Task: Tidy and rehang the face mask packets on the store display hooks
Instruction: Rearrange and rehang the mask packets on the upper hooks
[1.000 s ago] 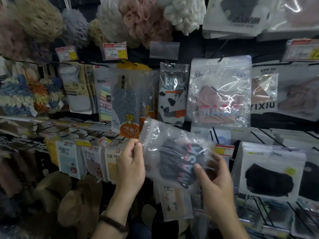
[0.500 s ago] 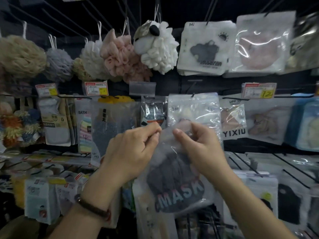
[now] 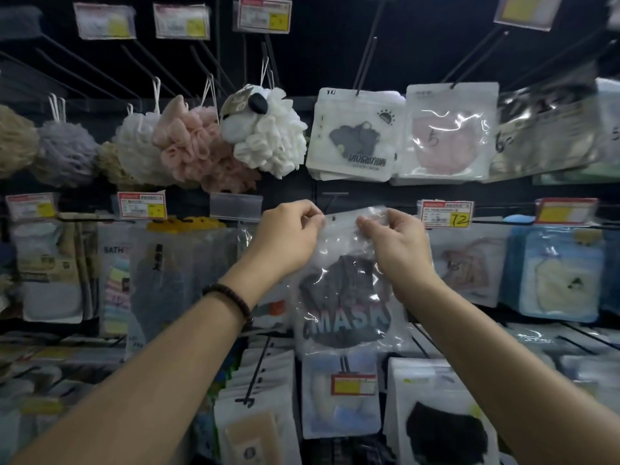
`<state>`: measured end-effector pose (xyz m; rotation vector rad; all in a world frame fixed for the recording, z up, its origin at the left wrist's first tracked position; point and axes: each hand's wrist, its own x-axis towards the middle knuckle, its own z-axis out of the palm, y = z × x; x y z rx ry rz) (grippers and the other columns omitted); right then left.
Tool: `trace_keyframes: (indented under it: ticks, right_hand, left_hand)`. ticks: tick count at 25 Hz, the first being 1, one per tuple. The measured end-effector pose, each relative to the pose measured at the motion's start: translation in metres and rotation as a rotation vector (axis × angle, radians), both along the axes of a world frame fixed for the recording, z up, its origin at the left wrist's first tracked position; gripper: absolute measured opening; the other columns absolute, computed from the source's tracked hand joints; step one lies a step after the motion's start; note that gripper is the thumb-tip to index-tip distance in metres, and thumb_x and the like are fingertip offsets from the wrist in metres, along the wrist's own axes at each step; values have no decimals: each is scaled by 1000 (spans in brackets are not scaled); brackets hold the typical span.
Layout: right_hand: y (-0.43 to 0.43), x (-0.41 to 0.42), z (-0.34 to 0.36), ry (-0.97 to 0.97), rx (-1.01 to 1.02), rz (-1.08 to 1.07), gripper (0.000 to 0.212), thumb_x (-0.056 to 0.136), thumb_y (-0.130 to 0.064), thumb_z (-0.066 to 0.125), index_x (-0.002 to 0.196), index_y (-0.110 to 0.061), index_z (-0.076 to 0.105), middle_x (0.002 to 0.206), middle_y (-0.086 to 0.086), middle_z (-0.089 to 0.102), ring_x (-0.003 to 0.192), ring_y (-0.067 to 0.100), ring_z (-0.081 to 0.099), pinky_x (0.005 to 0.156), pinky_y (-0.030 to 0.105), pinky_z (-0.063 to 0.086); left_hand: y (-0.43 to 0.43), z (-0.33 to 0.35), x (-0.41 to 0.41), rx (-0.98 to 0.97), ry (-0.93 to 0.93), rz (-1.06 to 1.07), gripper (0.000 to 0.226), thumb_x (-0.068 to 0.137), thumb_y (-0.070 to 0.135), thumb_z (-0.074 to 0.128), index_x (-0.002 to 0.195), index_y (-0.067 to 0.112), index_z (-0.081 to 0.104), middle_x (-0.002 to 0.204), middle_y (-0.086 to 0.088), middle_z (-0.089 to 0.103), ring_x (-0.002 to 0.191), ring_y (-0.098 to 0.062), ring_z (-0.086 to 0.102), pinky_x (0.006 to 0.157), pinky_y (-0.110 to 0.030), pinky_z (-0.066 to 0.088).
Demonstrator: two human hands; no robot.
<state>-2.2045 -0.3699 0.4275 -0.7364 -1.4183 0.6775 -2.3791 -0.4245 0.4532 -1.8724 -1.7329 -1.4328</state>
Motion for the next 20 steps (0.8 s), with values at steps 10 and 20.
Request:
trace_keyframes:
  ticks: [10,20]
  right_hand:
    - [26,-5,13,-39,-151,-9,22,98,-33,77,90,-12,78,84,11,82,84,39,81,82,63,64]
    - [28,-8,24,-71,-271,-80,24,93,-30,76,86,-7,78,83,10,80,63,29,70,62,40,59]
  left_hand:
    - [24,8,3,-80,36,101,17,103,37,58,88,36,67,87,14,72,93,-23,69,89,-43,58]
    - [33,19,12,-241,-97,138,25,93,31,50,87,35,74,101,10,76,104,-28,68,106,-42,49]
